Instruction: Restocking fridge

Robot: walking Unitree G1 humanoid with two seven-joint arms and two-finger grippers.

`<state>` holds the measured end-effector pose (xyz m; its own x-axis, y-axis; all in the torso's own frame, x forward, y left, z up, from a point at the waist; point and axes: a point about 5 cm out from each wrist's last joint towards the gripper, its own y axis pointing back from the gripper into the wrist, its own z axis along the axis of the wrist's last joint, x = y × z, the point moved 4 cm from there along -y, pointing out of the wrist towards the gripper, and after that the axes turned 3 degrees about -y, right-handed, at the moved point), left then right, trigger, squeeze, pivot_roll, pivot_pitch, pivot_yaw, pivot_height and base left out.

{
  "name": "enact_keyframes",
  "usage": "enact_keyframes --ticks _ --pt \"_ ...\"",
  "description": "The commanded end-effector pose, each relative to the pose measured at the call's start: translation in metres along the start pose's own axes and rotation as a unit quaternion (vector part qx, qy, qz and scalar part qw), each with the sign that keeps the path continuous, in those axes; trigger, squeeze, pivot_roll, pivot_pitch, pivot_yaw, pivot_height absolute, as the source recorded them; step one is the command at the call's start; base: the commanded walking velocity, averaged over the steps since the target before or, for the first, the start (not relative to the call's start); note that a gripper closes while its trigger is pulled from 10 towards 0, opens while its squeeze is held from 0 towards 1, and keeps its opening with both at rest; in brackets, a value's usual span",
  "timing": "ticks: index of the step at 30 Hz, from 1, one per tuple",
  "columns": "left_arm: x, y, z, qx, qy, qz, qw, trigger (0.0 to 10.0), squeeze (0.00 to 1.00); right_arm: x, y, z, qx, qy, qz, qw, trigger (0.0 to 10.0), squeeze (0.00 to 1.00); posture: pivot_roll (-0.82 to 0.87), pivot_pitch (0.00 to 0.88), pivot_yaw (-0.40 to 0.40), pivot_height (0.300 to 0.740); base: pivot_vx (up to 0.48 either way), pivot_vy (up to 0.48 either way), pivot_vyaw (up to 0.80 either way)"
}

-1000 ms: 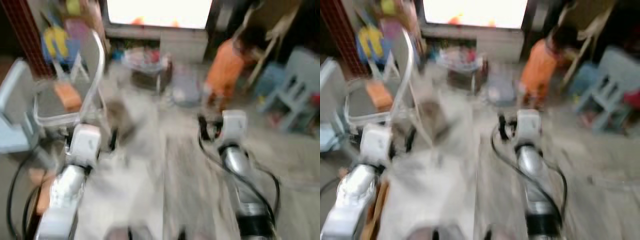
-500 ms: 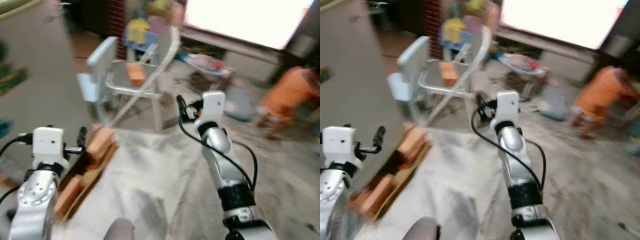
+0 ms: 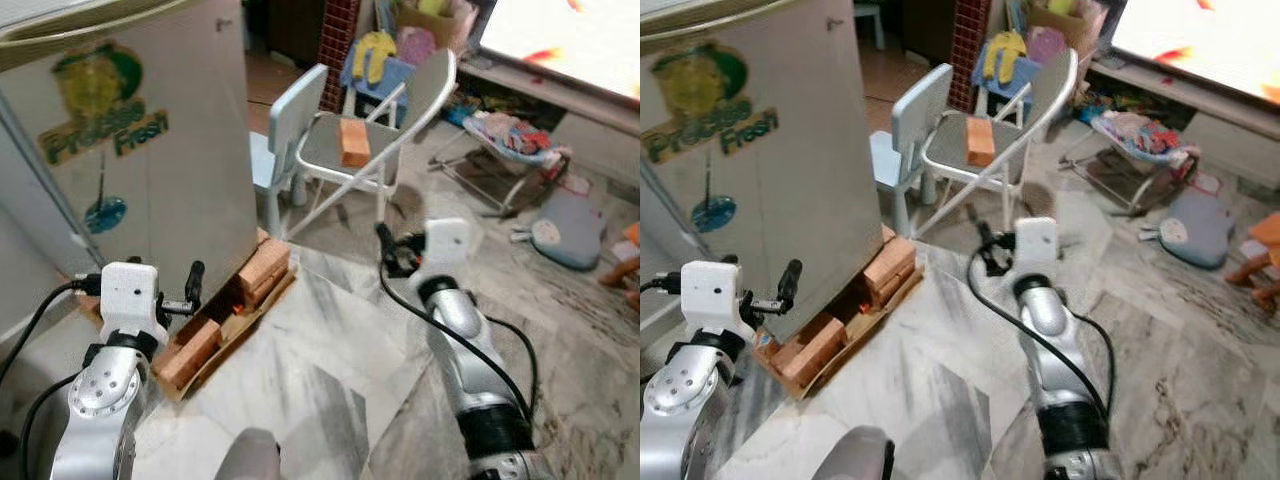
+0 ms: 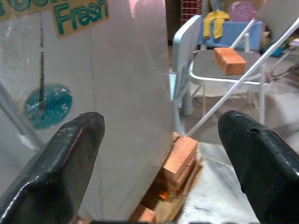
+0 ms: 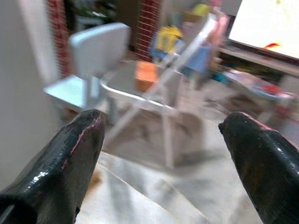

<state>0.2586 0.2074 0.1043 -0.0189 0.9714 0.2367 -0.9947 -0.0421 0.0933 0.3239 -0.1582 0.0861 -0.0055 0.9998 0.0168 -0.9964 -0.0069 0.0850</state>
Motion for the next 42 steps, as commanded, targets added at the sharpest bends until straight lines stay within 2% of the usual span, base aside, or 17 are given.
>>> enact_keyframes --ticks 1,4,6,7,8,11,14,15,16,19,21,25,27,30,33,39,42 --pt "0.006 0.004 0.002 -0.004 -0.008 0.025 1.0 10.0 0.0 -0.002 0.003 0.006 -0.008 0.011 -0.003 1.0 10.0 0.0 0.26 0.002 -0.089 0.74 0.0 0.0 0.0" --pt "0.007 0.005 0.005 -0.005 -0.01 0.035 0.999 10.0 0.0 -0.007 0.006 0.003 0.0 0.019 -0.002 1.0 10.0 0.0 0.27 0.0 -0.085 0.74 0.0 0.0 0.0" --pt "0.002 0.003 0.013 -0.014 -0.017 0.013 1.0 10.0 0.0 -0.008 0.002 0.007 -0.004 0.014 -0.007 1.0 10.0 0.0 0.27 0.0 -0.064 0.74 0.0 0.0 0.0" --pt "-0.006 -0.001 0.016 -0.016 -0.028 -0.018 0.999 10.0 0.0 -0.009 -0.001 0.011 -0.012 0.011 -0.015 1.0 10.0 0.0 0.26 0.0 -0.044 0.74 0.0 0.0 0.0" --pt "-0.006 -0.001 0.016 -0.016 -0.028 -0.018 0.999 10.0 0.0 -0.009 -0.001 0.011 -0.012 0.011 -0.015 1.0 10.0 0.0 0.26 0.0 -0.044 0.74 0.0 0.0 0.0" --pt "-0.021 -0.017 0.013 -0.015 -0.046 -0.077 0.996 10.0 0.0 -0.017 0.003 0.009 -0.017 0.0 -0.055 0.998 10.0 0.0 0.21 0.0 0.032 0.74 0.0 0.0 0.0" --pt "-0.034 -0.034 0.015 -0.019 -0.042 -0.12 0.992 10.0 0.0 -0.026 0.006 0.01 -0.018 -0.012 -0.081 0.996 10.0 0.0 0.18 0.0 0.062 0.74 0.0 0.0 0.0" --pt "-0.042 -0.045 0.013 -0.014 -0.033 -0.153 0.988 10.0 0.0 -0.03 0.007 0.011 -0.019 -0.011 -0.092 0.996 10.0 0.0 0.14 0.0 0.092 0.74 0.0 0.0 0.0" --pt "-0.042 -0.045 0.013 -0.014 -0.033 -0.153 0.988 10.0 0.0 -0.03 0.007 0.011 -0.019 -0.011 -0.092 0.996 10.0 0.0 0.14 0.0 0.092 0.74 0.0 0.0 0.0" --pt "-0.05 -0.067 0.016 -0.004 -0.01 -0.18 0.984 10.0 0.0 -0.032 0.005 0.016 -0.022 -0.01 -0.103 0.994 10.0 0.0 0.08 0.0 0.118 0.74 0.0 0.0 0.0" --pt "-0.051 -0.072 0.018 -0.009 -0.007 -0.18 0.984 10.0 0.0 -0.033 0.004 0.013 -0.016 -0.011 -0.107 0.994 10.0 0.0 0.07 0.0 0.124 0.74 0.0 0.0 0.0" --pt "-0.05 -0.069 0.02 -0.012 0.022 -0.163 0.986 10.0 0.0 -0.028 0.006 0.015 -0.02 -0.014 -0.105 0.994 10.0 0.0 0.06 0.0 0.111 0.74 0.0 0.0 0.0" --pt "-0.052 -0.064 0.015 -0.008 0.022 -0.168 0.985 10.0 0.0 -0.025 0.007 0.013 -0.017 -0.017 -0.104 0.994 10.0 0.0 0.06 0.0 0.095 0.74 0.0 0.0 0.0" --pt "-0.046 -0.053 0.0 0.003 0.04 -0.141 0.989 10.0 0.0 -0.014 0.009 0.01 -0.01 -0.023 -0.071 0.997 10.0 0.0 0.06 0.0 0.048 0.74 0.0 0.0 0.0" --pt "-0.041 -0.048 0.006 -0.008 0.049 -0.105 0.993 10.0 0.0 -0.006 0.005 0.015 -0.015 0.016 -0.029 0.999 10.0 0.0 0.12 0.0 0.017 0.74 0.0 0.0 0.27" --pt "-0.037 -0.042 0.008 -0.015 0.037 -0.081 0.996 10.0 0.0 -0.005 -0.001 0.011 -0.008 -0.001 -0.03 1.0 10.0 0.0 0.13 0.0 -0.021 0.74 0.0 0.0 0.8" --pt "-0.034 -0.035 -0.006 0.009 0.048 -0.068 0.996 10.0 0.0 -0.008 -0.001 0.0 0.012 -0.017 -0.04 0.999 10.0 0.0 0.15 0.0 -0.042 0.74 0.0 0.0 0.8"
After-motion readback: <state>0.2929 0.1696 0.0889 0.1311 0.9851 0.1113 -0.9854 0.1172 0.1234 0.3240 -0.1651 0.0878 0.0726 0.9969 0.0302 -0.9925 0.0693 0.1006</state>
